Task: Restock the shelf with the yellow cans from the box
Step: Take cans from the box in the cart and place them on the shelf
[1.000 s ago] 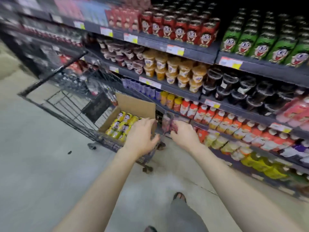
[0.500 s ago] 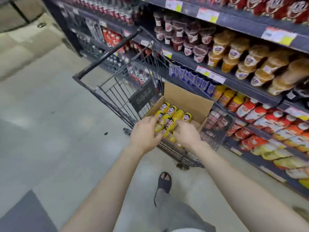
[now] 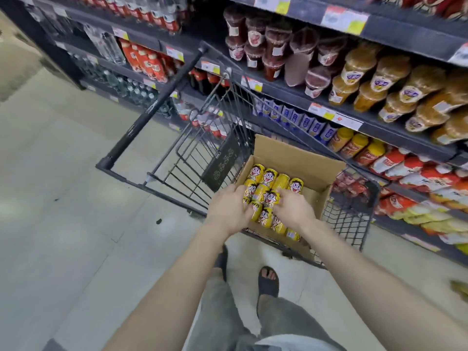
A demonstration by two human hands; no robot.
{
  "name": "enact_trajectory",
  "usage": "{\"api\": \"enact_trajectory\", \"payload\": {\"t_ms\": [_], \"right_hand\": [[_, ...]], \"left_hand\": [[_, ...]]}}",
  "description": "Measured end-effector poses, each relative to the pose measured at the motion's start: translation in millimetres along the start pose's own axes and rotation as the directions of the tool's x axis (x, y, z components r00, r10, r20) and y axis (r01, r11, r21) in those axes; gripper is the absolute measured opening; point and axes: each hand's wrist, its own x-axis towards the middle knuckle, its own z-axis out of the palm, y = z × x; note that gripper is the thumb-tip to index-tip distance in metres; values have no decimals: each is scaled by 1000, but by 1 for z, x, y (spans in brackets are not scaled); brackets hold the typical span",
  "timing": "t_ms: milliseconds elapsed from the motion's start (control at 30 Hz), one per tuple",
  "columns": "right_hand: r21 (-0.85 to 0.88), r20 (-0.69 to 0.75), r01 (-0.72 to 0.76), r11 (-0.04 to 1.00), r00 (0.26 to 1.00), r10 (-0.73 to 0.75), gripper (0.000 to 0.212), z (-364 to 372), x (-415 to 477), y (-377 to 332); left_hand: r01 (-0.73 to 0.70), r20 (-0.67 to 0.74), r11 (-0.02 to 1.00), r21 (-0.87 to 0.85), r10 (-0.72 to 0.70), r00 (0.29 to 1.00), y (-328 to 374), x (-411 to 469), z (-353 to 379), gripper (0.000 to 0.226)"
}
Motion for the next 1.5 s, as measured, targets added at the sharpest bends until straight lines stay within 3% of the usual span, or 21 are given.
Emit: {"api": "enact_trajectory", "payload": {"t_ms": [200, 367, 567, 733, 1100, 1367, 1500], "right_hand": [[-13, -64, -259, 966, 964, 257, 29, -9, 24, 4], [40, -61, -354, 934, 933, 356, 40, -9, 39, 19], [49, -23, -432, 901, 901, 433, 38, -5, 63, 53], [94, 69, -465, 880, 885, 460, 27, 3, 101, 90], [235, 181, -519, 821, 854, 488, 29, 48, 215, 170], [301, 202, -545, 782, 838, 507, 47, 98, 281, 201], [389, 226, -574, 721, 818, 529, 57, 121, 305, 205]], "left_hand": [[-128, 75, 992, -20, 130, 989, -17, 62, 2, 42], [-218, 138, 976, -12, 218, 966, -8, 99, 8, 47], [-271, 192, 961, -63, 278, 941, 20, 139, 32, 49], [-174, 258, 983, -62, 184, 948, 35, 177, 63, 53], [102, 384, 993, -60, -72, 921, 50, 279, 157, 55], [91, 447, 987, -133, -22, 894, 36, 324, 230, 59], [233, 507, 932, -278, -63, 860, 35, 335, 260, 66]]}}
